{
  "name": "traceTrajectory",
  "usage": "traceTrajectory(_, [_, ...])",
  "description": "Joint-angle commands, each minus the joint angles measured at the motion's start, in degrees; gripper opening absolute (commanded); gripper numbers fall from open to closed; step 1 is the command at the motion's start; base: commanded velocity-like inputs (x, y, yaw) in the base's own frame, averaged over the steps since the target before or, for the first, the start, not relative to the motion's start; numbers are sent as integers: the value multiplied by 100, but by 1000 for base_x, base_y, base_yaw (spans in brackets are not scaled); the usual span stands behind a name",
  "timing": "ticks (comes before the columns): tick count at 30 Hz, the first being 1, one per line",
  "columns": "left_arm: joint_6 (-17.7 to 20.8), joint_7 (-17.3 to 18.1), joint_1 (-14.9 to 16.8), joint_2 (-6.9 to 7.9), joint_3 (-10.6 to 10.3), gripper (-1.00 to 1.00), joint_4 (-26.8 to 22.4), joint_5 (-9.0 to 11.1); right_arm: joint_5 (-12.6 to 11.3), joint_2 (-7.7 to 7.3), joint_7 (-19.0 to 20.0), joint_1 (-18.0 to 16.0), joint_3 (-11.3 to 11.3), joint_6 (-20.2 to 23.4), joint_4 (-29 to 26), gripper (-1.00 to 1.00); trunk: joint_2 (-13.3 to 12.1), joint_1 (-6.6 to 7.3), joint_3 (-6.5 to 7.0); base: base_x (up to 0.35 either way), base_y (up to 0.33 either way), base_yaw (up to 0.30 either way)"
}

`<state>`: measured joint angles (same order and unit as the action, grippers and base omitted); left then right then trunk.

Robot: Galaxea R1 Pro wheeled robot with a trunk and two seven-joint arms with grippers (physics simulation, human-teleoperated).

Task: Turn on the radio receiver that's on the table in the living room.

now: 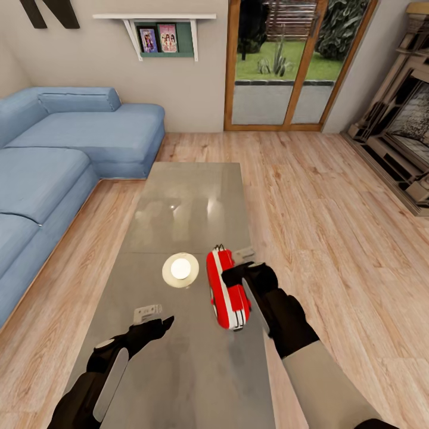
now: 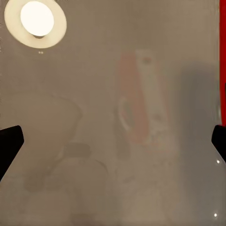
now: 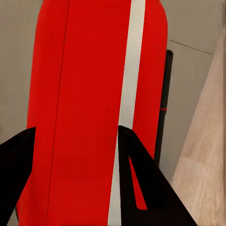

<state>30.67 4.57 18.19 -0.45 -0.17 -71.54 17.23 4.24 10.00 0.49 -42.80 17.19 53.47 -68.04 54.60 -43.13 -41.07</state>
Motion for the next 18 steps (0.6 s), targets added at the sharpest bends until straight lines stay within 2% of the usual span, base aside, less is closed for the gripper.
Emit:
traceTrajectory(1, [0, 0, 0, 0, 0, 100, 0, 0, -9, 0, 1, 0, -1, 75, -81, -100, 0, 0, 0, 0, 0, 0])
traceTrajectory(7, [0, 0, 0, 1, 0, 100, 0, 1, -11, 0, 3, 0, -4, 652, -594, -100, 0, 0, 0, 0, 0, 0])
traceTrajectory(18, [0, 0, 0, 1, 0, 100, 0, 3, -11, 0, 4, 0, -5, 653, -1015, -100, 0, 0, 0, 0, 0, 0])
